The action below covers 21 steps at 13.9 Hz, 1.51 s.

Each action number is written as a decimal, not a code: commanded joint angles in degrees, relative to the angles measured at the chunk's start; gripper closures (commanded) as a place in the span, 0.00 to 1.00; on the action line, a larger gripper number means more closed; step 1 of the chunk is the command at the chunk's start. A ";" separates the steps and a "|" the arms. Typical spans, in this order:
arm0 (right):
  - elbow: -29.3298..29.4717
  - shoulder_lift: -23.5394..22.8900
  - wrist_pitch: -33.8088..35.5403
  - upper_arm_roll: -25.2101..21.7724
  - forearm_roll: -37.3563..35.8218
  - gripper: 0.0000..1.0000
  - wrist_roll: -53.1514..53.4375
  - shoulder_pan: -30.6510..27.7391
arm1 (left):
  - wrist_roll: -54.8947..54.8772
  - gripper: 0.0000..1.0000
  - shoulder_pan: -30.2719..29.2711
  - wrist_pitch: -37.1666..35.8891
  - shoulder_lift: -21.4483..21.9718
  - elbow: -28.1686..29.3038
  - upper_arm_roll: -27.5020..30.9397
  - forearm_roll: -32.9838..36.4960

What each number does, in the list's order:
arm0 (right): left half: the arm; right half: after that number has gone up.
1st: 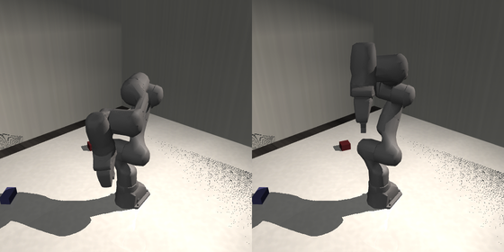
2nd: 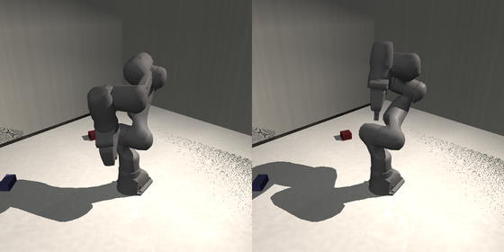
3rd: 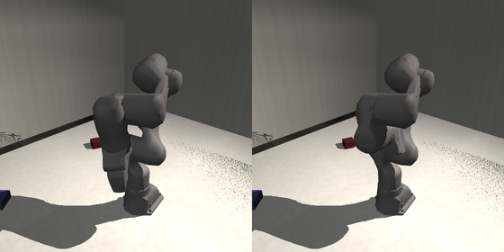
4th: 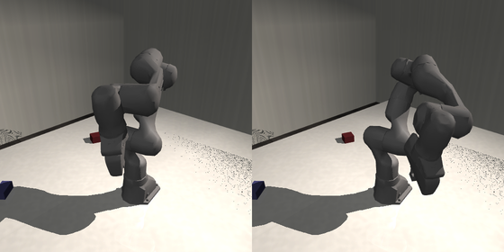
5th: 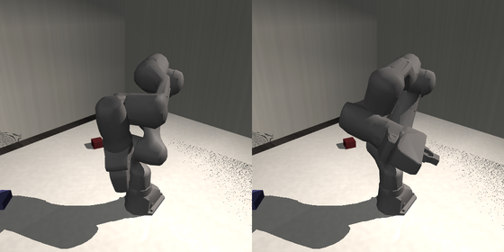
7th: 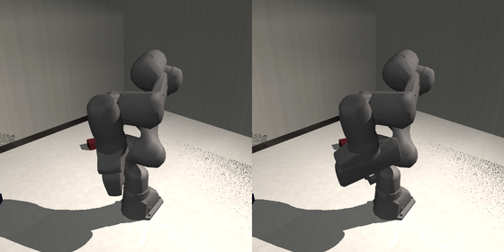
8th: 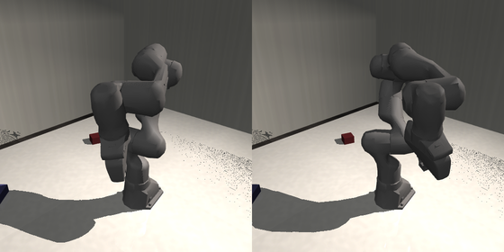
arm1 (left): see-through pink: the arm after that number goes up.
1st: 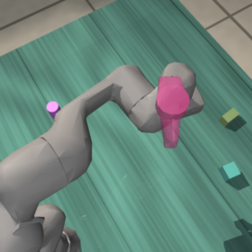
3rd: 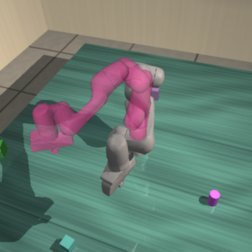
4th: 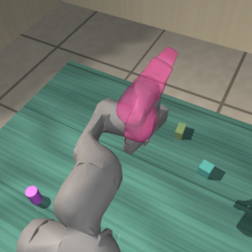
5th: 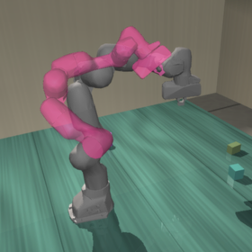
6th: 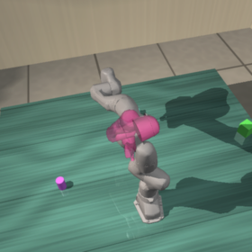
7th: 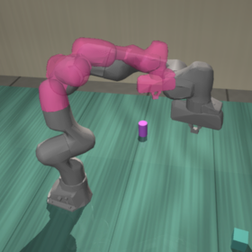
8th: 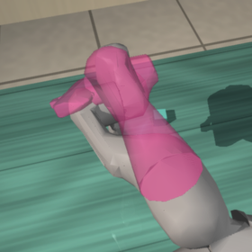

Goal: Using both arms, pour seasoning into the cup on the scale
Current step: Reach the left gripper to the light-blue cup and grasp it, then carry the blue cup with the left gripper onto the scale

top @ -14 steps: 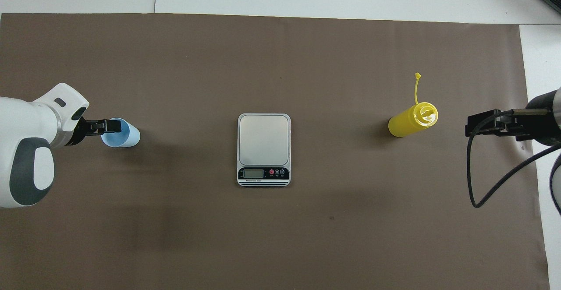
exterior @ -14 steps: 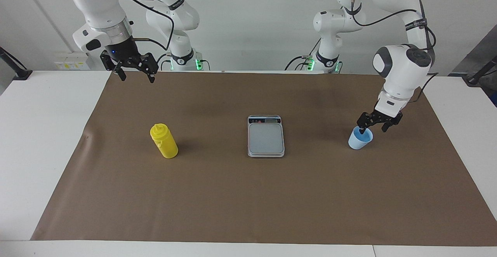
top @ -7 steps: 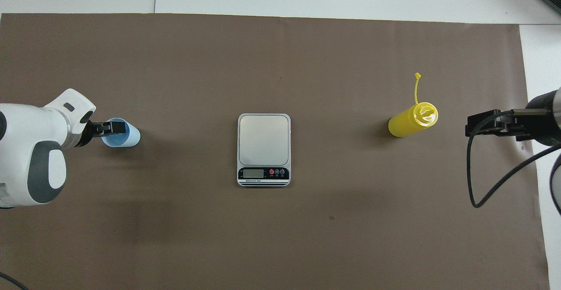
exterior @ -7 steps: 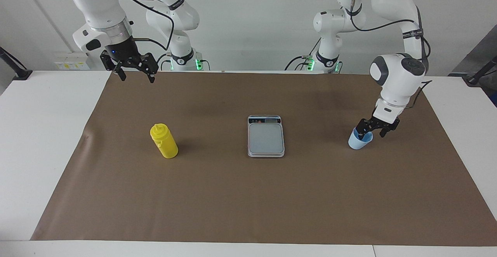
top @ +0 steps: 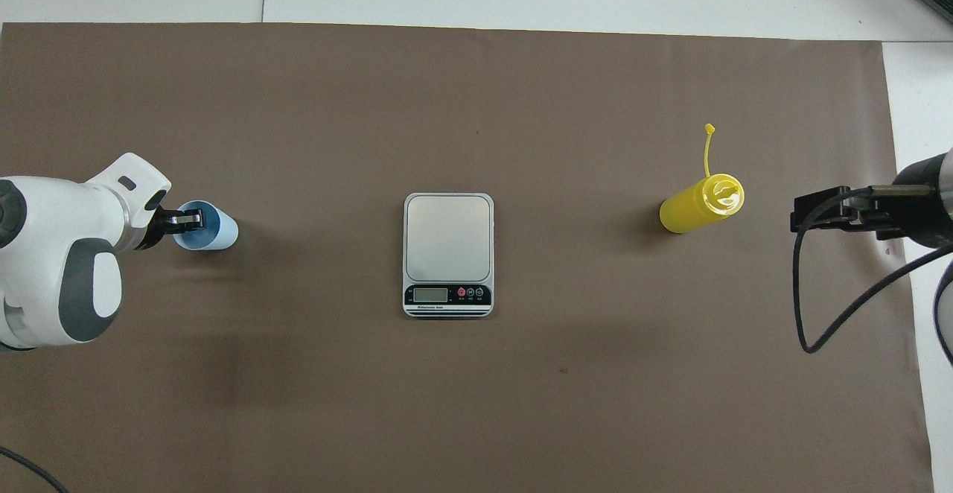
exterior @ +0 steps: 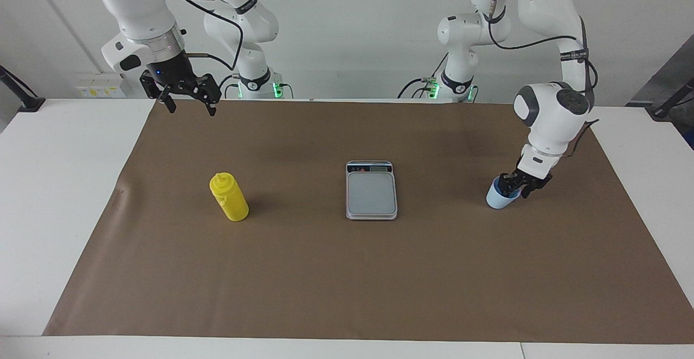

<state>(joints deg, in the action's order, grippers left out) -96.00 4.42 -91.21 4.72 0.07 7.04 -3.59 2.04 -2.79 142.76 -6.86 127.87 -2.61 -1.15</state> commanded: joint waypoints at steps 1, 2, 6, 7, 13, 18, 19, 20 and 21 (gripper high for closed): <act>-1.11 1.20 0.24 0.20 1.25 0.00 0.52 -0.72 | -1.24 1.00 -0.21 -4.23 0.18 -2.17 -0.30 -0.17; -1.11 1.20 0.24 0.20 1.25 0.00 0.52 -0.63 | -1.16 1.00 -0.03 -6.77 -0.17 -4.54 -0.38 -0.17; -1.11 1.20 0.24 0.20 1.25 0.00 0.52 -0.72 | -0.72 1.00 0.32 -15.82 -0.09 -12.80 -0.56 -0.17; -1.11 1.20 0.24 0.20 1.25 0.00 0.52 -0.63 | -0.28 1.00 0.41 -18.90 -0.26 -15.61 -0.99 -0.17; -1.11 1.20 0.24 0.20 1.25 0.00 0.52 -0.63 | 12.53 1.00 8.39 -29.29 0.35 -24.51 -1.09 -0.09; -1.11 1.20 0.24 0.20 1.25 0.00 0.52 -0.72 | 27.56 1.00 18.76 -29.65 1.49 -22.84 -1.09 0.53; -1.11 1.20 0.24 0.20 1.25 0.00 0.52 -0.72 | 30.80 1.00 20.26 -29.47 1.50 -22.76 -1.17 0.53; -1.11 1.20 0.24 0.20 1.25 0.00 0.52 -0.72 | 33.10 1.00 22.19 -28.69 1.50 -22.23 -1.17 0.53; -1.11 1.20 0.24 0.20 1.25 0.00 0.52 -0.72 | 35.30 1.00 23.60 -27.55 1.50 -21.71 -1.26 0.44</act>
<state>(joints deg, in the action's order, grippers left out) -96.00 4.42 -91.21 4.72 0.07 7.04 -3.59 33.12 17.91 114.02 -6.50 104.31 -4.73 -1.14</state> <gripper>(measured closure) 0.000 0.960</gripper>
